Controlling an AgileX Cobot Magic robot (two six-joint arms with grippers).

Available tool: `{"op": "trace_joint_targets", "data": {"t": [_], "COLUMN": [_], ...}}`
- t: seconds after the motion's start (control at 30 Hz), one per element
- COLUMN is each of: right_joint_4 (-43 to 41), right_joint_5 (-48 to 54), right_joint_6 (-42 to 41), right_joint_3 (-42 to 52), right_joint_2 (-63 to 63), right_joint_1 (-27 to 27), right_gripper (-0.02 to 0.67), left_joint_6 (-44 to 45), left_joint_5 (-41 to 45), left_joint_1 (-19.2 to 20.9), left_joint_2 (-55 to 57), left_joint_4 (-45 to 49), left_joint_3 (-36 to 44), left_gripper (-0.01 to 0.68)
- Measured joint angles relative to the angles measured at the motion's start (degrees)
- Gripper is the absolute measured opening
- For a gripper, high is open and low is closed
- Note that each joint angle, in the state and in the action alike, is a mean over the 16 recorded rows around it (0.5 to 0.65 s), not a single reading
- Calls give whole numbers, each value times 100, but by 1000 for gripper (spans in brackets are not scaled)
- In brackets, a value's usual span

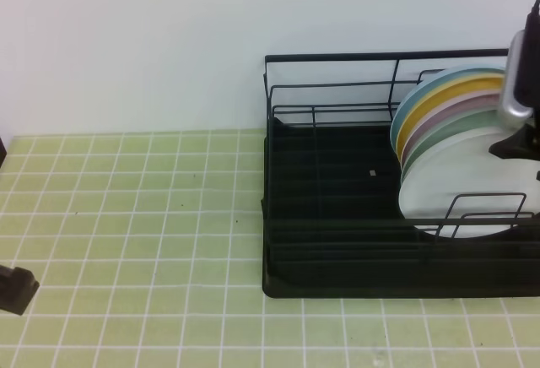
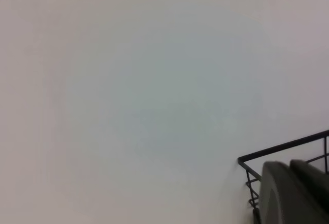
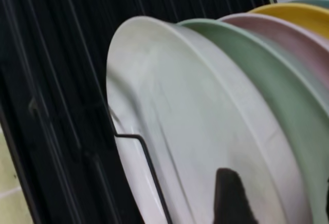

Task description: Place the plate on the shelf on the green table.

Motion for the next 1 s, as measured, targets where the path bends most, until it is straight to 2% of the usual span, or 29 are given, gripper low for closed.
{"op": "trace_joint_targets", "data": {"t": [0.2, 0.67, 1.0], "right_joint_4": [4, -76, -270], "right_joint_5": [13, 16, -283], "right_joint_6": [202, 688, 1091], "right_joint_3": [0, 0, 0], "right_joint_2": [-1, -194, -455], "right_joint_1": [0, 0, 0], "right_gripper": [375, 430, 423], "left_joint_6": [80, 151, 384], "left_joint_5": [42, 58, -11], "left_joint_1": [0, 0, 0], "left_joint_2": [0, 4, 8], "left_joint_4": [-78, -79, -79], "left_joint_3": [0, 0, 0], "left_gripper": [-2, -2, -2]}}
